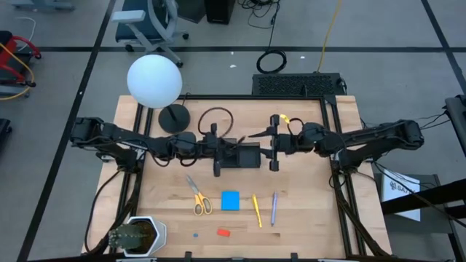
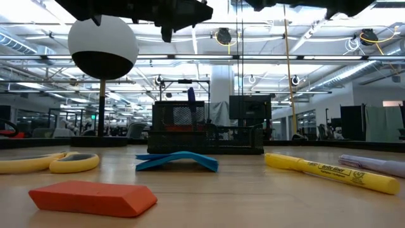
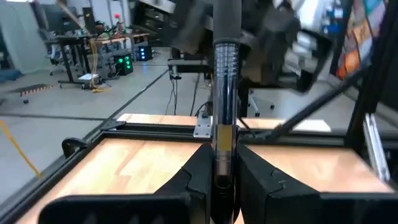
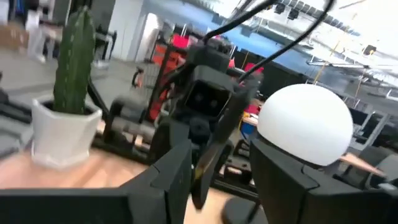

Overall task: Pick and place office supplies into organizer
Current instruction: Put the black pen into the desk organizer

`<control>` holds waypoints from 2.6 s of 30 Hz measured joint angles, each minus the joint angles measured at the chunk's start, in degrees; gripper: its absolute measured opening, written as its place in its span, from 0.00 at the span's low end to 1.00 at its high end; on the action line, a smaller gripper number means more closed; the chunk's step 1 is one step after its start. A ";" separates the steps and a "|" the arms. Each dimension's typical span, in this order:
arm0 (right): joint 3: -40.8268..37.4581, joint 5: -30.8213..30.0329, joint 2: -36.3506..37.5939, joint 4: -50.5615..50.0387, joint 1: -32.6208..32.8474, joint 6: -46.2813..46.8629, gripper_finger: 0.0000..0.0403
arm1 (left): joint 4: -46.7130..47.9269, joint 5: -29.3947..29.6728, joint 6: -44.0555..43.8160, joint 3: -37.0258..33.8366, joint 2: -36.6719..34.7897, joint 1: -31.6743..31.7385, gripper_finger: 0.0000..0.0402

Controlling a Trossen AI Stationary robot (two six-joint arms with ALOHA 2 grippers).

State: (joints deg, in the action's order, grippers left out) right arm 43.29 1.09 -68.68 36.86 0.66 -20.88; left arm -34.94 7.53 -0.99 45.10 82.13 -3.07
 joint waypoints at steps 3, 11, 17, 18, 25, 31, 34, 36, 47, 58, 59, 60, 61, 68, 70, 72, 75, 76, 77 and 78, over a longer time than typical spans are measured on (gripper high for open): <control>0.00 -1.81 2.81 -4.32 1.13 -5.50 0.37 | 1.91 0.21 -4.13 0.00 -1.06 0.00 0.12; 0.00 -21.49 3.24 -9.26 9.23 -29.81 0.38 | 4.01 -0.01 -12.59 0.00 -1.14 0.46 0.12; 0.00 -36.44 -1.99 -5.29 14.77 -51.79 0.38 | 4.09 -0.46 -13.88 0.00 -1.07 0.48 0.12; 0.00 -39.00 -3.15 -4.18 15.47 -55.74 0.38 | 4.30 -0.46 -14.26 0.00 -1.07 0.48 0.12; 0.00 -53.78 -12.77 9.26 18.33 -85.07 0.38 | 4.92 -2.67 -16.09 0.00 -1.07 0.48 0.12; 0.00 -57.91 -19.83 24.19 18.59 -106.62 0.37 | 5.17 -2.63 -16.68 -0.02 0.72 0.61 0.12; 0.00 -55.44 -21.36 29.12 18.59 -112.86 0.35 | 3.54 -3.06 -17.46 0.00 2.26 1.07 0.12; 0.00 -54.07 -21.64 29.75 18.59 -113.84 0.34 | 3.13 -3.33 -17.61 -0.04 3.05 1.19 0.12; 0.00 -46.78 -21.89 26.11 18.59 -117.90 0.32 | 0.76 -3.41 -17.73 0.00 3.41 1.18 0.12; 0.00 -41.30 -21.91 25.01 15.65 -121.45 0.32 | 0.74 -3.17 -17.82 0.00 3.41 1.14 0.12; 0.00 -41.19 -21.91 24.98 15.33 -121.45 0.32 | 0.74 -3.17 -17.84 -0.01 3.41 1.14 0.12; 0.00 -40.62 -21.91 24.99 14.96 -121.45 0.32 | 0.74 -3.17 -17.84 -0.01 3.41 1.14 0.12; 0.00 -39.90 -21.91 24.99 14.62 -121.47 0.32 | 0.74 -3.15 -17.84 0.00 3.41 1.14 0.12; 0.00 -35.48 -21.91 24.89 12.63 -121.20 0.32 | 0.48 -3.16 -17.97 -0.01 3.41 1.14 0.12; 0.00 -33.51 -21.91 24.39 11.81 -121.16 0.32 | 0.39 -3.11 -17.97 -0.01 3.41 1.11 0.12; 0.00 -31.93 -21.91 23.90 11.04 -121.05 0.32 | 0.35 -3.11 -17.97 0.00 3.41 1.14 0.12; 0.00 -30.92 -21.91 24.10 9.89 -121.01 0.32 | 0.33 -3.11 -17.93 -0.01 3.41 1.14 0.12; 0.00 -30.85 -21.91 24.13 9.49 -121.00 0.32 | 0.26 -3.11 -17.73 0.00 3.41 1.14 0.12; 0.00 -30.87 -21.91 24.07 9.09 -120.98 0.32 | 0.16 -3.11 -17.71 -0.02 3.41 1.14 0.12; 0.00 -30.70 -21.91 24.06 8.72 -120.91 0.32 | 0.09 -3.00 -17.74 -0.01 3.41 1.14 0.12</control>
State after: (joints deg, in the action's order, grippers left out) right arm 43.29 -29.61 -90.59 60.92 9.38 -141.79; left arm -34.85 4.53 -18.73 45.09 85.54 -1.94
